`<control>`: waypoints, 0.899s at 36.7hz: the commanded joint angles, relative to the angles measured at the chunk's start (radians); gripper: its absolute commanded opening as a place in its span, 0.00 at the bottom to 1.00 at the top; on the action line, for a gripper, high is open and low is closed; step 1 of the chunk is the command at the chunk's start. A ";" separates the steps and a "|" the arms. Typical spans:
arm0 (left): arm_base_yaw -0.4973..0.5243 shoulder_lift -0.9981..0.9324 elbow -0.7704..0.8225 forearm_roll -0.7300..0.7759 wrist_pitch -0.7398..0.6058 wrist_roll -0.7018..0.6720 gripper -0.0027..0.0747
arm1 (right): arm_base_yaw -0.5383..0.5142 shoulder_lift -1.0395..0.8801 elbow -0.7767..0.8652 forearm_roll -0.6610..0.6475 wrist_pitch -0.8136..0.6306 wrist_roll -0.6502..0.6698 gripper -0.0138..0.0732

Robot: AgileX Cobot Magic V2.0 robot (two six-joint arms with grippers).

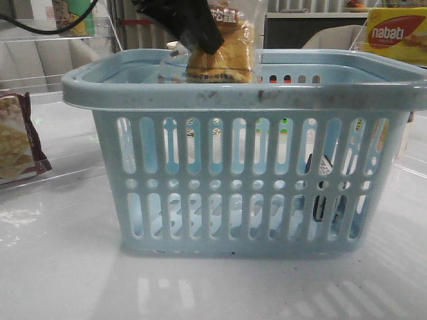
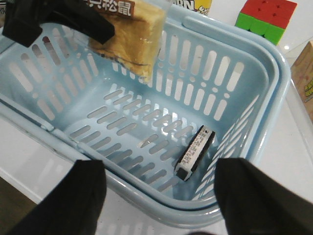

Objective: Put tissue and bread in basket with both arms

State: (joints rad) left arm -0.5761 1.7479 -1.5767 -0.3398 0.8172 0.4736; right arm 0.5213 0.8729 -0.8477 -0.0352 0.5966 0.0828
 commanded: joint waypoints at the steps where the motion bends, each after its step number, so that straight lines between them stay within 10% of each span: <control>1: -0.007 -0.055 -0.028 -0.030 -0.042 0.000 0.59 | -0.003 -0.004 -0.028 -0.009 -0.071 -0.011 0.81; 6: -0.007 -0.095 -0.031 -0.030 -0.017 0.000 0.73 | -0.003 -0.004 -0.028 -0.009 -0.071 -0.011 0.81; 25: -0.005 -0.556 0.326 -0.018 -0.014 -0.014 0.69 | -0.003 -0.004 -0.028 -0.009 -0.071 -0.011 0.81; 33: -0.001 -0.802 0.534 0.209 -0.018 -0.252 0.66 | -0.003 -0.004 -0.028 -0.009 -0.072 -0.011 0.81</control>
State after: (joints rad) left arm -0.5761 1.0457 -1.0789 -0.2106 0.8668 0.3305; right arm 0.5213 0.8729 -0.8477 -0.0352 0.5984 0.0828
